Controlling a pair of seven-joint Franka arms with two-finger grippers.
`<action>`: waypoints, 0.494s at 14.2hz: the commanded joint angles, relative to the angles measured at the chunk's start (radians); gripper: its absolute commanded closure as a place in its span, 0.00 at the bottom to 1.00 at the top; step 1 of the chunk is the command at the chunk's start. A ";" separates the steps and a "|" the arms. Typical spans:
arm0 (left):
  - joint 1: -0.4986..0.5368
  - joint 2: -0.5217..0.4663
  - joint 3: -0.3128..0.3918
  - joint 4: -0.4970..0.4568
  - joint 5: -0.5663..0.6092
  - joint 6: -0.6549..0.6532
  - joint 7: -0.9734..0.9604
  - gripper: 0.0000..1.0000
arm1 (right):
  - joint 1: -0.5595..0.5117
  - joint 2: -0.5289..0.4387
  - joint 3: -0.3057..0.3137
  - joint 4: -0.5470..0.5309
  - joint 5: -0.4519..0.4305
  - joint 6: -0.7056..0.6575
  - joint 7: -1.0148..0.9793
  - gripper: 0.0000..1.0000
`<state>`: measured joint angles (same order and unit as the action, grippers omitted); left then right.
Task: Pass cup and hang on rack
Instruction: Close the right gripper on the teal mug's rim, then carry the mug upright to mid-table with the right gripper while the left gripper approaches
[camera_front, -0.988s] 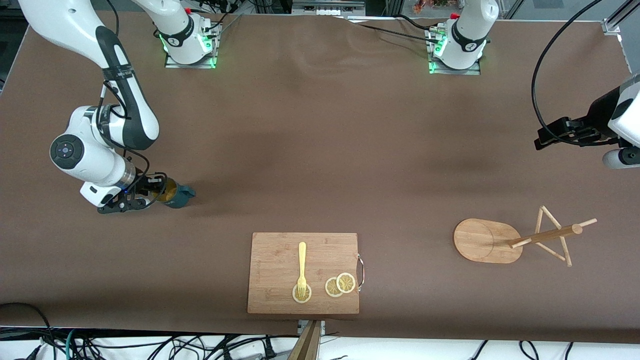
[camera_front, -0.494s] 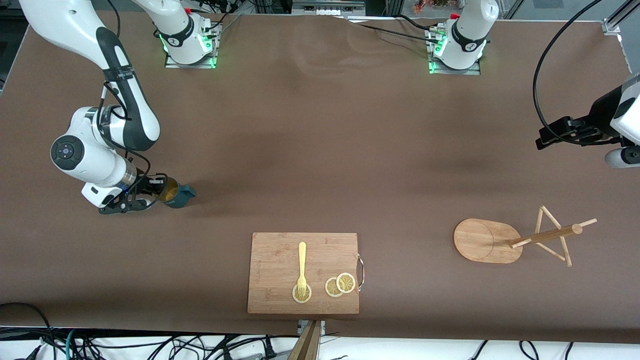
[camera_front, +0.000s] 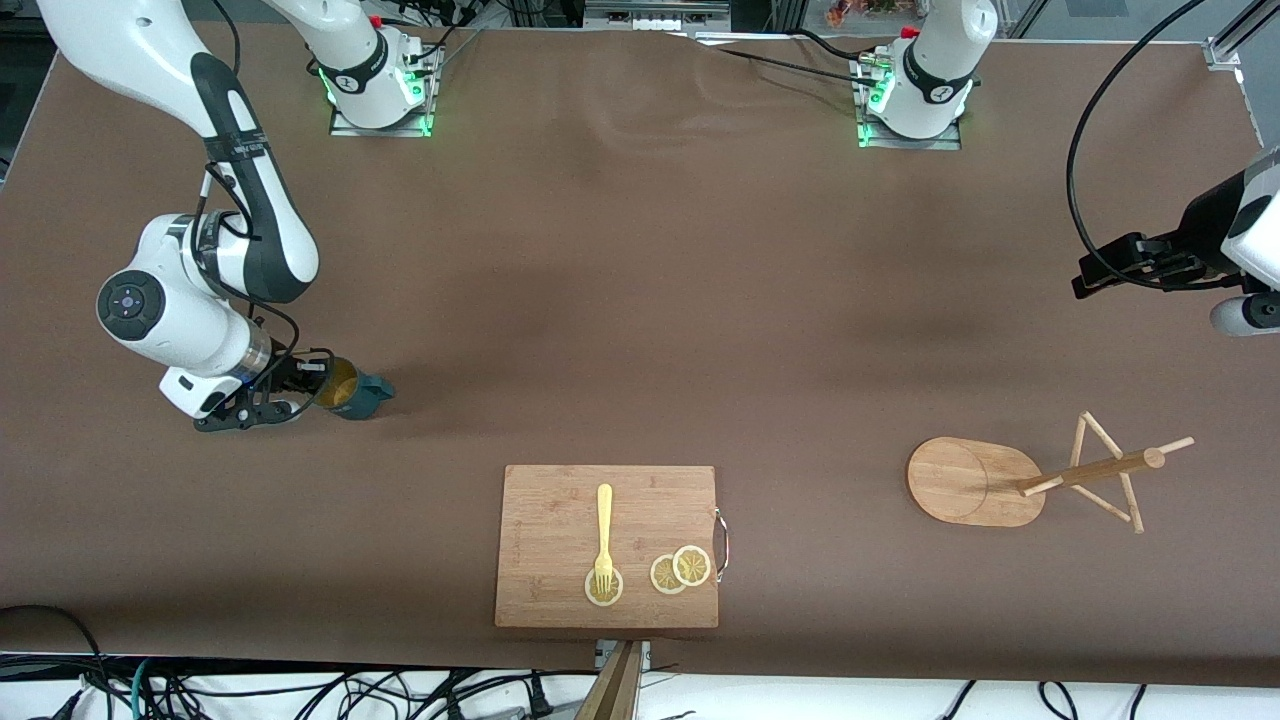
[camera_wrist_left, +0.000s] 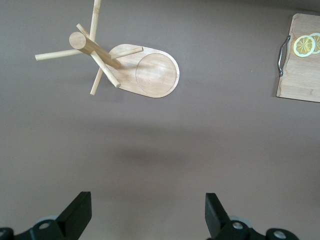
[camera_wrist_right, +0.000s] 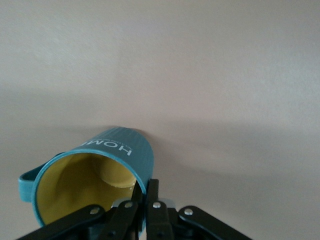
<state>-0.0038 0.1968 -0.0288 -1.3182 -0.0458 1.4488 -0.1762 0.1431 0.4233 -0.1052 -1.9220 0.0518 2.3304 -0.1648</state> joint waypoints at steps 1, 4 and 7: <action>0.001 -0.019 0.003 -0.022 -0.008 -0.005 -0.013 0.00 | 0.045 0.003 -0.001 0.070 0.016 -0.083 0.011 1.00; -0.002 -0.019 0.001 -0.026 -0.008 -0.007 -0.013 0.00 | 0.111 0.003 0.001 0.135 0.017 -0.169 0.120 1.00; -0.001 -0.019 0.003 -0.027 -0.008 -0.007 -0.013 0.00 | 0.208 0.003 0.013 0.185 0.016 -0.230 0.308 1.00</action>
<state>-0.0042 0.1968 -0.0287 -1.3281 -0.0458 1.4470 -0.1762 0.2908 0.4232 -0.0909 -1.7805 0.0574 2.1510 0.0326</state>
